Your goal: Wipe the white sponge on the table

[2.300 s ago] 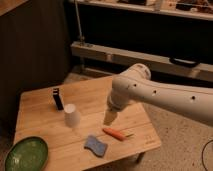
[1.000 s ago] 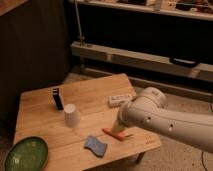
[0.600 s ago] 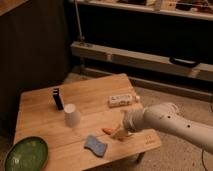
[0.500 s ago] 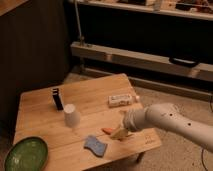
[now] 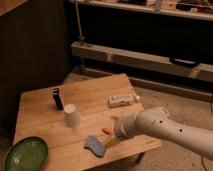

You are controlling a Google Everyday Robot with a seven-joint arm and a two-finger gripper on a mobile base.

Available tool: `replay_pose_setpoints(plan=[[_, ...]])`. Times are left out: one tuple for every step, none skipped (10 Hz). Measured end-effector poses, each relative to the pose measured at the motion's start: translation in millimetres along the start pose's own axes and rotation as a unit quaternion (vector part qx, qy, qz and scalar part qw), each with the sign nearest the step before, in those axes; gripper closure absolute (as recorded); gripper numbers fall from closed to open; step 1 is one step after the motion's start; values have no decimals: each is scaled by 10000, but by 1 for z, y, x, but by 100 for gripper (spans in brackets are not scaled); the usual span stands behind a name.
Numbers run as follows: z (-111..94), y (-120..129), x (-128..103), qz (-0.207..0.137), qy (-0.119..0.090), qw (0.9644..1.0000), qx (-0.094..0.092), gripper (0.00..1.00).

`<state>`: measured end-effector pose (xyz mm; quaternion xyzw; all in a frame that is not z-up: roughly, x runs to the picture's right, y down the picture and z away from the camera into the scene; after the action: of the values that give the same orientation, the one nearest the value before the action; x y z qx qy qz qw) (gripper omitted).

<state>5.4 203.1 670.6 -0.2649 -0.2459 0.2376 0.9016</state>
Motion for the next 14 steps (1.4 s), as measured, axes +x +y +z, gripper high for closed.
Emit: replay_pose_setpoints(plan=[[8,4,0,-38,47,9999,-82,20],[15,8,0,-82,81,9998,-146,20],[22,11,0,-118,100,9996,-221,20],[33,15,4,-179,112,9993,-297,20],[40,20,6,-244,127,9990,-338,20],[44,25,8,-284,151,9988,-356,20],[52,32,14,-302,192,9987,-369,20],[62,39,21,-302,229,9985,-385,20],[70,44,26,-290,252,9984,-405,20],[82,48,32,-281,251,9982,-458,20],[87,48,33,-256,235,9981,-502,20],[91,47,33,-259,212,9980,-530,20],[95,46,32,-270,207,9978,-565,20],[98,45,32,-276,209,9977,-584,20]])
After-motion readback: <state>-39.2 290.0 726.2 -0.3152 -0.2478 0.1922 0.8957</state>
